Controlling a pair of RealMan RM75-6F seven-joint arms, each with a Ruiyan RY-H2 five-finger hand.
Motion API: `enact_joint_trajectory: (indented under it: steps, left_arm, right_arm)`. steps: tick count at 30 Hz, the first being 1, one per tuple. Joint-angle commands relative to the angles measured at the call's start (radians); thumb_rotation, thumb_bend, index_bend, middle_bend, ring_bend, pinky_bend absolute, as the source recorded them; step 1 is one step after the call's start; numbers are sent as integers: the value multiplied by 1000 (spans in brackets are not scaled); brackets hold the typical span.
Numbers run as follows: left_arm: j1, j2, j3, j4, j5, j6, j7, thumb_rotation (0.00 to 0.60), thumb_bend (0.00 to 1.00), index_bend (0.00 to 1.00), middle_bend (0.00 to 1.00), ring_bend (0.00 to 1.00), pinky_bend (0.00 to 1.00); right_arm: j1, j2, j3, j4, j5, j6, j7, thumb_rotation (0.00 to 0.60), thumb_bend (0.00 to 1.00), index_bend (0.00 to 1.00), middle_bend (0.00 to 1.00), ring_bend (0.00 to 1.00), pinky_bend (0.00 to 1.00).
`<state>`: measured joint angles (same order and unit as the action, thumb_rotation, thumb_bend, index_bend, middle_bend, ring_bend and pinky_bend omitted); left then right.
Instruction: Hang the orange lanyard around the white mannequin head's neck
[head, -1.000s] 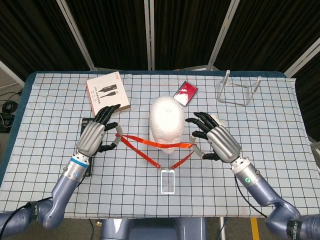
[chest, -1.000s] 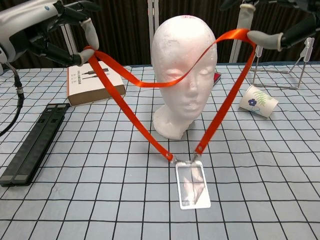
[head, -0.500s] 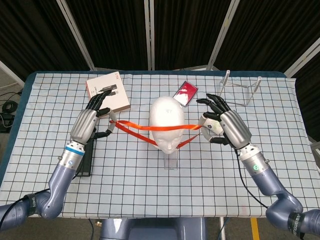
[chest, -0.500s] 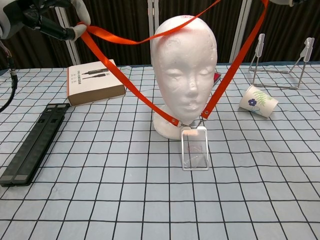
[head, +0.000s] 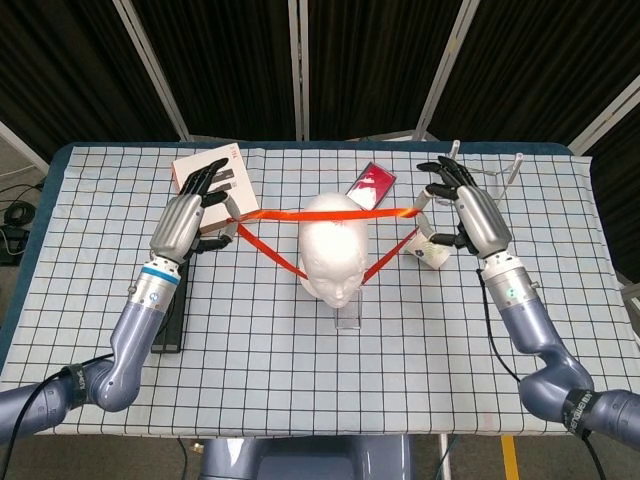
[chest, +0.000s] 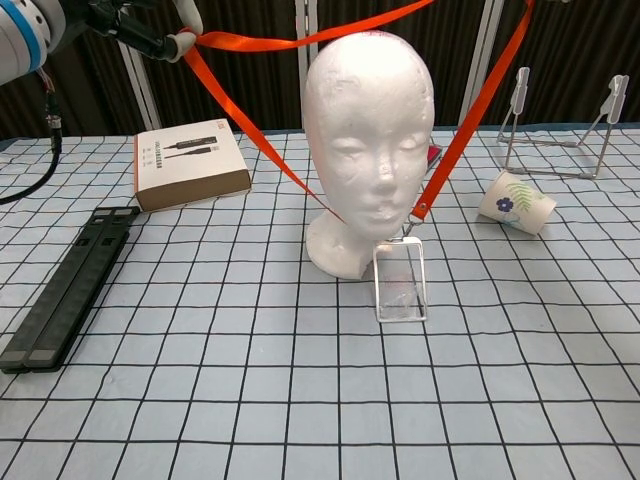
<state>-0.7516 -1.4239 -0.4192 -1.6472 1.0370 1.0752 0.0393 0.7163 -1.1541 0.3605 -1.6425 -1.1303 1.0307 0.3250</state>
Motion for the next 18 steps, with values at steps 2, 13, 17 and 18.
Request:
enact_joint_trajectory:
  steps: [2, 13, 17, 18]
  left_arm:
    - [-25, -15, -13, 34, -31, -13, 14, 600, 491, 742, 0, 0, 0]
    - [-77, -50, -16, 125, -128, -66, 63, 600, 35, 0, 0, 0, 0]
    - [-94, -51, -29, 117, -212, -50, 130, 600, 0, 0, 0, 0, 0]
    - [-96, -50, -29, 115, -218, -46, 139, 600, 0, 0, 0, 0, 0]
  right_arm:
    - [45, -24, 33, 48, 83, -45, -67, 600, 506, 740, 173, 0, 0]
    - [120, -114, 55, 183, 254, -86, -218, 600, 120, 100, 12, 0, 0]
    - [149, -129, 41, 217, 333, -78, -348, 600, 0, 0, 0, 0, 0]
    - [151, -134, 39, 224, 338, -67, -368, 600, 0, 0, 0, 0, 0]
